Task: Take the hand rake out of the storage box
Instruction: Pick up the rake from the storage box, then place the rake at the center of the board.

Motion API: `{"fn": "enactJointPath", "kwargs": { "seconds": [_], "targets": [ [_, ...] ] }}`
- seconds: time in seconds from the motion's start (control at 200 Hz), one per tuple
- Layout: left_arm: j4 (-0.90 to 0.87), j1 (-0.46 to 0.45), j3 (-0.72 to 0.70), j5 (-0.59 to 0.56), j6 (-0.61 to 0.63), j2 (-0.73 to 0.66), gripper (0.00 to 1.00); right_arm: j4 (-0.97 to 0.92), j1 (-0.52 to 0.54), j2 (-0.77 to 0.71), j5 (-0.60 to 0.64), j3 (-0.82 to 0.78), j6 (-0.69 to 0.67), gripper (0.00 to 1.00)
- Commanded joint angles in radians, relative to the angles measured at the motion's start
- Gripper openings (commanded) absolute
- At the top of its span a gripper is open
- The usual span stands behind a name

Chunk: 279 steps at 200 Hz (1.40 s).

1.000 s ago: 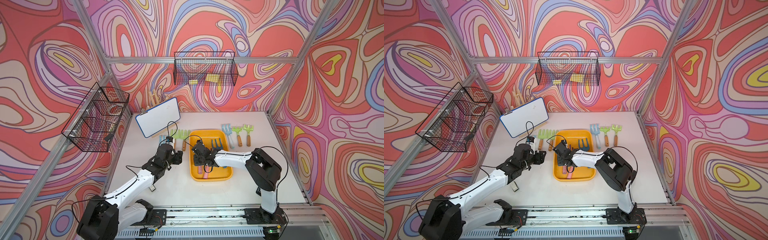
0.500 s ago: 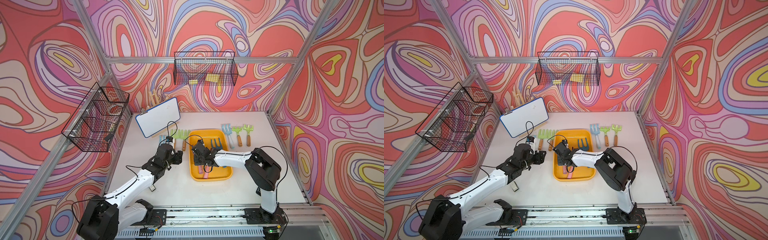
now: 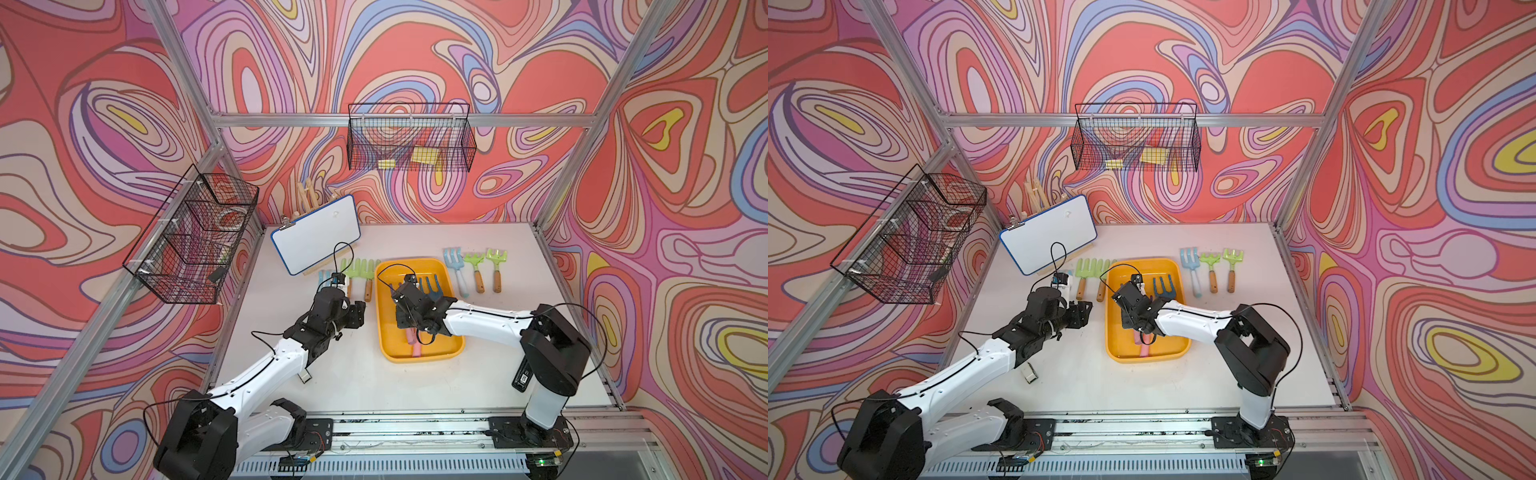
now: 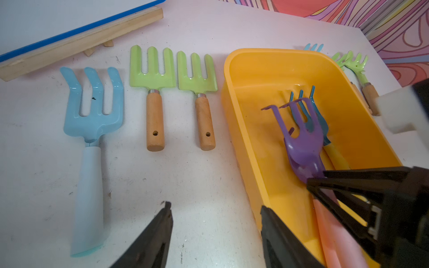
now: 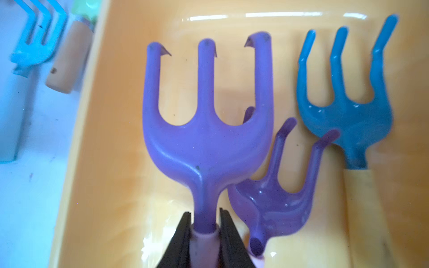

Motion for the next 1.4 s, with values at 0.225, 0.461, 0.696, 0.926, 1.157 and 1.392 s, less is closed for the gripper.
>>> {"fn": "enactJointPath", "kwargs": {
  "seconds": [0.225, 0.461, 0.696, 0.926, 1.157, 1.392],
  "targets": [
    [0.015, 0.01, 0.013, 0.009, -0.002, 0.004, 0.65, -0.053, 0.004, -0.216, 0.093, -0.036, -0.073, 0.17],
    [0.018, 0.012, 0.011, 0.014, -0.004, 0.0, 0.65, -0.157, 0.005, -0.333, 0.161, -0.053, -0.106, 0.17],
    [0.023, 0.017, 0.007, 0.023, -0.004, 0.0, 0.65, -0.286, 0.004, -0.447, 0.261, -0.072, -0.124, 0.17],
    [0.026, 0.022, 0.002, 0.03, -0.007, -0.004, 0.65, -0.383, -0.041, -0.562, 0.313, -0.111, -0.137, 0.17],
    [0.028, 0.026, 0.0, 0.036, -0.009, -0.003, 0.65, -0.391, -0.255, -0.697, 0.182, -0.203, -0.196, 0.18],
    [0.034, 0.035, -0.005, 0.05, -0.011, -0.005, 0.65, -0.381, -0.397, -0.663, 0.114, -0.251, -0.212, 0.18]
  ]
}}
